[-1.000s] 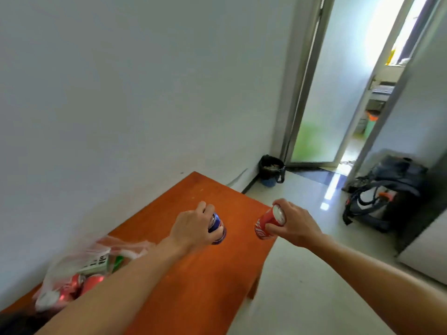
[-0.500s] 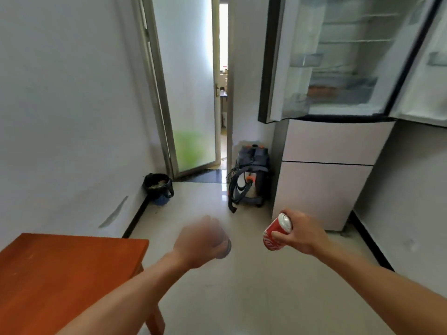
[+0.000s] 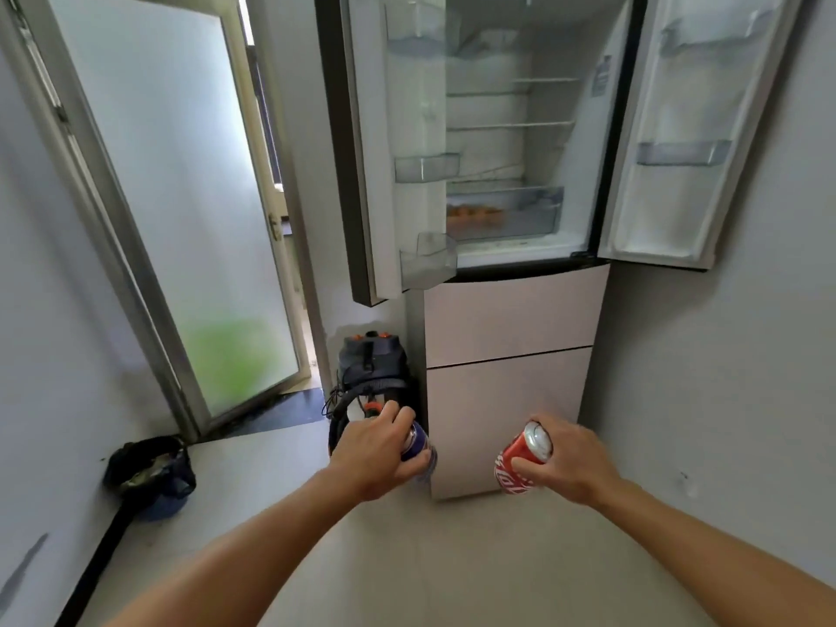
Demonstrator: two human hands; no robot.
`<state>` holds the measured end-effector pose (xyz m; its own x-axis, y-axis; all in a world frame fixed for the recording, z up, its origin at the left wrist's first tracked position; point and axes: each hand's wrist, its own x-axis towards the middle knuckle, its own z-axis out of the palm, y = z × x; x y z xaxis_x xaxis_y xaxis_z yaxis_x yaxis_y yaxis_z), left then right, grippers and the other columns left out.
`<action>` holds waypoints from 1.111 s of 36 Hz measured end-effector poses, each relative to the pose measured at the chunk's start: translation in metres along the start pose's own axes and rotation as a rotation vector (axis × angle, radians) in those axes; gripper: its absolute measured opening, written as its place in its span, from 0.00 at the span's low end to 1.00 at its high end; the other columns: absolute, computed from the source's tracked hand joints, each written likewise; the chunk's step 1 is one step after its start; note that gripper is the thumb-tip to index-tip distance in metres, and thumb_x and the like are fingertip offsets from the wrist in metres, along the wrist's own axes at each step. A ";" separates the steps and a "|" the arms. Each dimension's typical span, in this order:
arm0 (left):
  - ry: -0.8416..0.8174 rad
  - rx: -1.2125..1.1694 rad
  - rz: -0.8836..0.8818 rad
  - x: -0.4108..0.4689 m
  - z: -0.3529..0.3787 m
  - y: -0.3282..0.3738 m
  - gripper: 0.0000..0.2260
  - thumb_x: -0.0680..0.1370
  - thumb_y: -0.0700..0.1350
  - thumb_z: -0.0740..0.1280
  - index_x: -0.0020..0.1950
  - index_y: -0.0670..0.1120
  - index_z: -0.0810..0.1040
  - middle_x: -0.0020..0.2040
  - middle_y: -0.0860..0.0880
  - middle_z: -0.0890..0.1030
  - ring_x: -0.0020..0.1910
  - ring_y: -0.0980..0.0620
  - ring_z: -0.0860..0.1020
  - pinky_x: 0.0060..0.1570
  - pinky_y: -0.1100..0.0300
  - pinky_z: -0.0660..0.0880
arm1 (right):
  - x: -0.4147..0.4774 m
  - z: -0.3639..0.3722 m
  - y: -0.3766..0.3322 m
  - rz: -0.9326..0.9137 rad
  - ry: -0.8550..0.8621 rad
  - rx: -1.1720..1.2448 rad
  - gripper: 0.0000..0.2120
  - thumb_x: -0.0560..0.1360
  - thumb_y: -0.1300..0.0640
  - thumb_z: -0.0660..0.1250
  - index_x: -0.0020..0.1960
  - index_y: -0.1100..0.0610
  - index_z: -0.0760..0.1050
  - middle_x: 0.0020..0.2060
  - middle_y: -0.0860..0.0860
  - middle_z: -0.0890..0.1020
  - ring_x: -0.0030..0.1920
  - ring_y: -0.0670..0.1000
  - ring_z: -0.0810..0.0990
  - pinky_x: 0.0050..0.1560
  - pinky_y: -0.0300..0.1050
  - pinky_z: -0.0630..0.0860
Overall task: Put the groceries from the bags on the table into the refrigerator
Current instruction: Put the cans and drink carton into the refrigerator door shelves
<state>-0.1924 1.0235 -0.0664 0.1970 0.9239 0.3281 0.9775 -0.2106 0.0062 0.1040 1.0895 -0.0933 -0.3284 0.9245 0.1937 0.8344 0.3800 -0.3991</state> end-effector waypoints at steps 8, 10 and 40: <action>0.187 -0.013 0.023 0.156 -0.013 -0.034 0.25 0.76 0.66 0.61 0.63 0.49 0.69 0.55 0.50 0.75 0.46 0.51 0.77 0.43 0.56 0.79 | 0.095 -0.009 0.049 0.050 0.034 0.020 0.26 0.62 0.33 0.70 0.54 0.42 0.69 0.47 0.44 0.80 0.44 0.47 0.79 0.40 0.34 0.76; 0.250 -0.019 0.005 0.193 -0.017 -0.042 0.25 0.75 0.65 0.62 0.63 0.49 0.69 0.55 0.50 0.74 0.44 0.52 0.75 0.41 0.59 0.78 | 0.119 -0.010 0.059 0.043 0.036 0.001 0.25 0.63 0.33 0.70 0.54 0.42 0.69 0.47 0.43 0.80 0.44 0.47 0.78 0.42 0.35 0.75; 0.057 0.359 -0.395 0.442 0.022 -0.113 0.23 0.79 0.64 0.54 0.63 0.48 0.66 0.56 0.45 0.74 0.45 0.45 0.76 0.38 0.54 0.70 | 0.477 -0.045 0.101 -0.253 0.179 0.424 0.26 0.67 0.42 0.76 0.60 0.46 0.70 0.47 0.47 0.78 0.44 0.48 0.80 0.44 0.47 0.82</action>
<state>-0.2144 1.4629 0.0572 -0.1854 0.8898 0.4170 0.9426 0.2809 -0.1804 0.0514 1.5671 -0.0006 -0.3847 0.7964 0.4667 0.4740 0.6043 -0.6405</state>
